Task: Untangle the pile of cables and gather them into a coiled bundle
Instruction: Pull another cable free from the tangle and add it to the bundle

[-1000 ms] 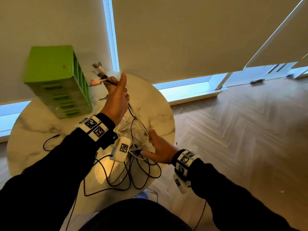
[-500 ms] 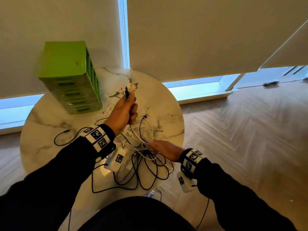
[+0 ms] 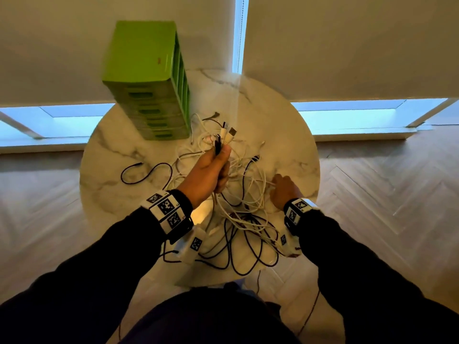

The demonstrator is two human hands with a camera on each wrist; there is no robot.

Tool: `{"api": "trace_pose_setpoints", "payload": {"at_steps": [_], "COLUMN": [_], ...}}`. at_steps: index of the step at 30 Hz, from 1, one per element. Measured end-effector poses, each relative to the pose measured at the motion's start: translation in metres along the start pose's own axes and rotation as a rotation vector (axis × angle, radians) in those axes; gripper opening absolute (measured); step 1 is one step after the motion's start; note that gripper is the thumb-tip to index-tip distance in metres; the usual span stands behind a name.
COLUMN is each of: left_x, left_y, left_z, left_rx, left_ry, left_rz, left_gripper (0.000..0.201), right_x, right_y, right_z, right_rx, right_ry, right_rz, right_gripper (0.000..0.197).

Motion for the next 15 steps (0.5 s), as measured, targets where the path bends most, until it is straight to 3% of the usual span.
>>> {"api": "trace_pose_setpoints", "payload": {"at_steps": [4,11,13,15], "left_x": [0.009,0.015,0.015,0.016], "left_y": [-0.001,-0.004,-0.005,-0.006], "left_z": [0.006,0.019,0.022,0.023], "left_rx": [-0.019,-0.057,-0.067,-0.075], "left_ry": [0.009,-0.002,-0.008,-0.004], "left_rz": [0.02,0.006,-0.002,-0.006], "left_gripper": [0.034,0.035,0.035,0.035], "right_x": [-0.01,-0.027,-0.002,0.041], "right_y": [-0.009,-0.012,0.0,0.019], "right_z": [0.012,0.097,0.109,0.114], "right_rx": [-0.061,-0.37,-0.439,-0.516], "right_ry": [0.17,-0.304,-0.249,-0.221], "right_rz": [0.003,0.022,0.115,0.304], "right_gripper": [0.03,0.021,0.026,0.021]}}
Point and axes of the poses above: each hand's wrist, its own y-axis away from the middle knuckle, its own z-axis out of the back of the hand, x = y × z, the point moved 9 cm from there along -y, towards the middle knuckle, and after that the axes turned 5 degrees about x, right-handed, at the moved point
